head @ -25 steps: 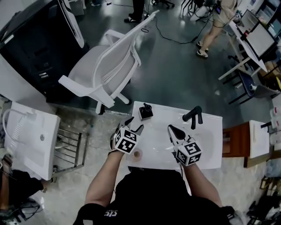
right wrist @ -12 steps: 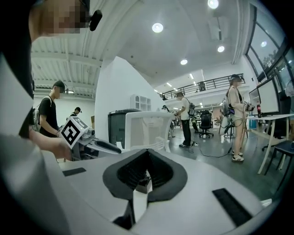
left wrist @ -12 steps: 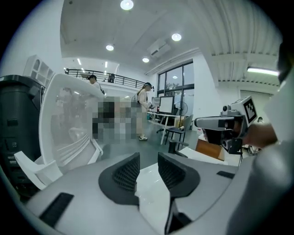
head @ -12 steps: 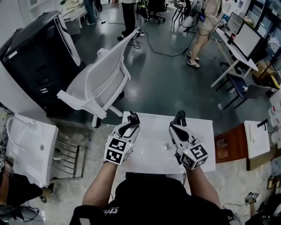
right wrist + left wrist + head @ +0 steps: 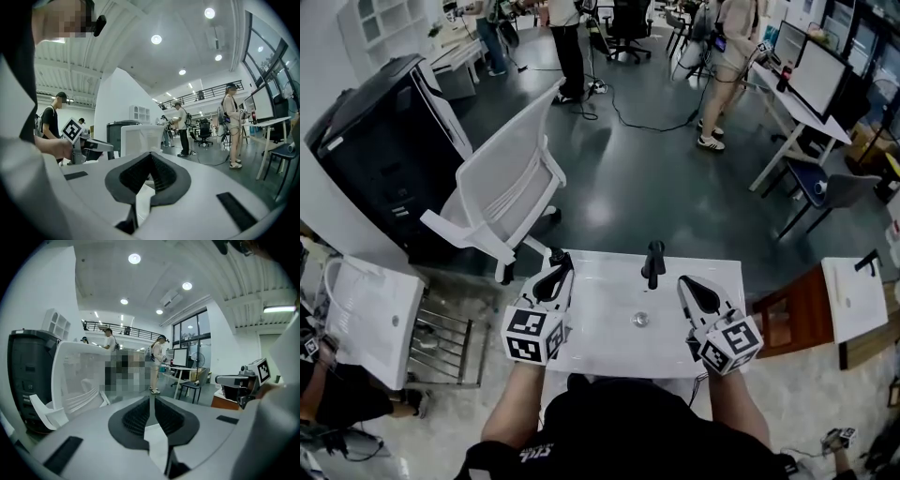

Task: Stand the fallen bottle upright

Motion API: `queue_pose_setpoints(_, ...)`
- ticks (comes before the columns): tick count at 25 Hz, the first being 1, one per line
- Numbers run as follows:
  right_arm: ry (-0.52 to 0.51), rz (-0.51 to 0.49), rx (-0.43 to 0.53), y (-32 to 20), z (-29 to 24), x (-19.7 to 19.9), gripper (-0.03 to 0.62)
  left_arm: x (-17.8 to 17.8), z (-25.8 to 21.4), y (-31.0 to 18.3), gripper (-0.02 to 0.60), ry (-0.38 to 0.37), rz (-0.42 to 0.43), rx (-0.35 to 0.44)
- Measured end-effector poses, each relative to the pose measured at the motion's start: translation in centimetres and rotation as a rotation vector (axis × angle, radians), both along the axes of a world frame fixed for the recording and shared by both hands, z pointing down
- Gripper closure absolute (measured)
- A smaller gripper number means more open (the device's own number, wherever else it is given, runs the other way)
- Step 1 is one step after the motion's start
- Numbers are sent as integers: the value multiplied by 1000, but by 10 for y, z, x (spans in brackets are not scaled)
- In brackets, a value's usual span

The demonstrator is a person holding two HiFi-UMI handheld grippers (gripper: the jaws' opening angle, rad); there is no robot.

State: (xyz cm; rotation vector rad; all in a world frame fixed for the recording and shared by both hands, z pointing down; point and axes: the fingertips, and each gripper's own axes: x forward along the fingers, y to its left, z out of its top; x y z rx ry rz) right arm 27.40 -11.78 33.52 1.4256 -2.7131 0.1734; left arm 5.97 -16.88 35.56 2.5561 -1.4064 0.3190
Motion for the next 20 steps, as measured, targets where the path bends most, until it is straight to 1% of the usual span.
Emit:
queue_pose_setpoints(6, -13, 6, 34, 1, -5, 21, 583, 22, -11, 2, 551, -9, -22, 28)
queue_pose_setpoints(12, -37, 36, 41, 2, -14, 45, 583, 46, -29, 2, 555, -3, -4, 64)
queue_pose_setpoints(20, -33, 31, 66, -10, -16, 36, 583, 49, -34, -11, 555, 1, 20, 90)
